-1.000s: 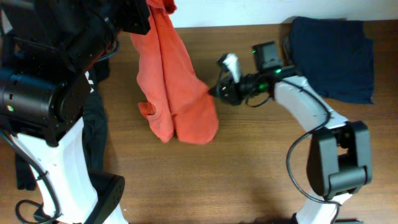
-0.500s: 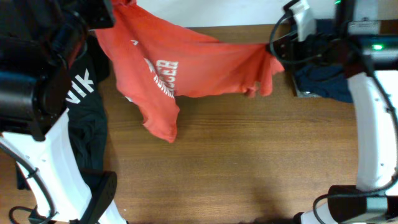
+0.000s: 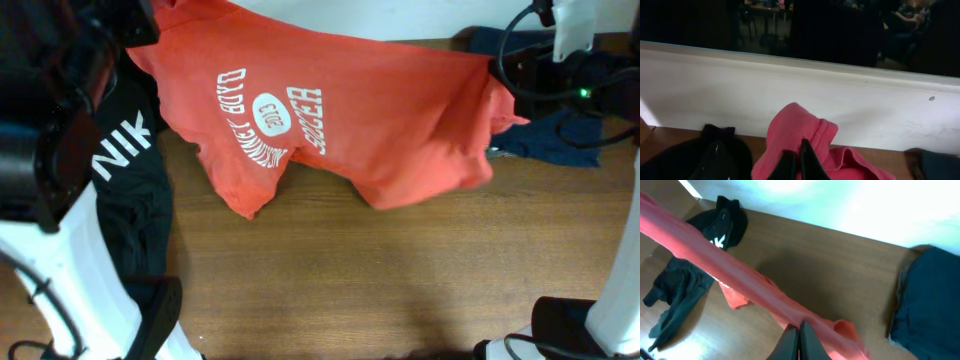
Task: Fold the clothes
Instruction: 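Stretch the red t-shirt between both grippers and lay it on the table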
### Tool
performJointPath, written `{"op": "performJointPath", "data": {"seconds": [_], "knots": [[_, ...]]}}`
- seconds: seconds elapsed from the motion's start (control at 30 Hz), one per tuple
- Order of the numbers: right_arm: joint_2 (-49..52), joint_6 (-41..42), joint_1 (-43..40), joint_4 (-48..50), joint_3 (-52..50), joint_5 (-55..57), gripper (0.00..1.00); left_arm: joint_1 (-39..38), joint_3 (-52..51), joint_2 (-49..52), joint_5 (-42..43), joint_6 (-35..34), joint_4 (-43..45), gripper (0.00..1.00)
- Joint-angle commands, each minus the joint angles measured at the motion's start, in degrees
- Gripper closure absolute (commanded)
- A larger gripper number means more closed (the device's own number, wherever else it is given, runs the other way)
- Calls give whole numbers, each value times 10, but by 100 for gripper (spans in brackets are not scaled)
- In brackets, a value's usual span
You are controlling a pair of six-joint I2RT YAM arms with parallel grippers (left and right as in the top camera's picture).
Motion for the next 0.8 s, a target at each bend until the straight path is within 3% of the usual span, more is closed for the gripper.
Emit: {"op": "performJointPath", "data": {"seconds": [0.0, 0.4, 0.63, 0.77], "knots": [[-17, 3, -7, -8, 23, 17, 96, 5, 7, -64, -19, 11, -8, 99], [7, 0, -6, 47, 22, 17, 96, 5, 7, -25, -19, 11, 3, 99], [87, 1, -5, 150, 22, 16, 96, 5, 7, 80, -26, 11, 114, 99], [134, 25, -2, 272, 22, 12, 96, 5, 7, 144, -36, 28, 240, 99]]}}
